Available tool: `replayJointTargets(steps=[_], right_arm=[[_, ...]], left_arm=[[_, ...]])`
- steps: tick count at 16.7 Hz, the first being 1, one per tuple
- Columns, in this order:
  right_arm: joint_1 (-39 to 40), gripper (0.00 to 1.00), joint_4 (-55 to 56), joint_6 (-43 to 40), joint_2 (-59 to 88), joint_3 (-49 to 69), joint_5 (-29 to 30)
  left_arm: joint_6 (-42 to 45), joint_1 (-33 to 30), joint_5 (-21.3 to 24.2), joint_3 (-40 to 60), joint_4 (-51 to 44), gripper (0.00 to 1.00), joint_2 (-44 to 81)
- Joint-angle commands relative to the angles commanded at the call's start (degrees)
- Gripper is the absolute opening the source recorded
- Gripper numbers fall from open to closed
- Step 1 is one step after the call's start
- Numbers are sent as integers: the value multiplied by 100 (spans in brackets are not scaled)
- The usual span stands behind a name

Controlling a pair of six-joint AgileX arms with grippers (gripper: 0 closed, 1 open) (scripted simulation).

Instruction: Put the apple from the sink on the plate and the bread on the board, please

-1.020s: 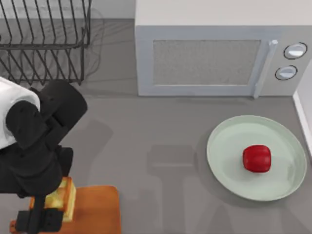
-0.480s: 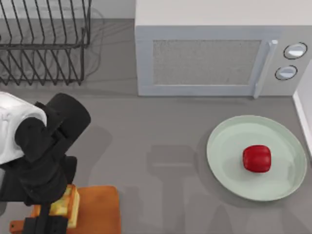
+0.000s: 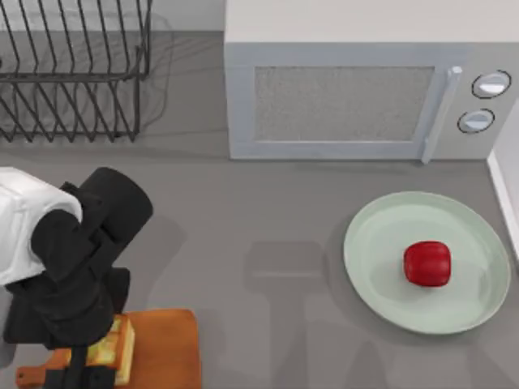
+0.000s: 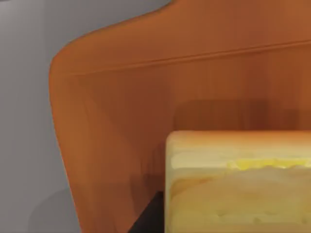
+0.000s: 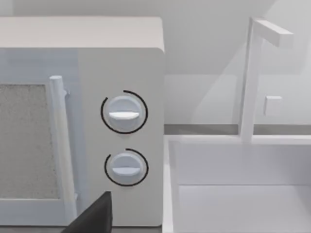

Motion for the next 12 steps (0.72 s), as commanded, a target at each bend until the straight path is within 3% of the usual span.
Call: replayJointTargets(steps=[1,12], right_arm=[[0,100,0,0,0,0,0],[0,100,0,0,0,0,0]], left_arm=[[0,0,0,0,0,0,0],[0,0,0,0,0,83,0]])
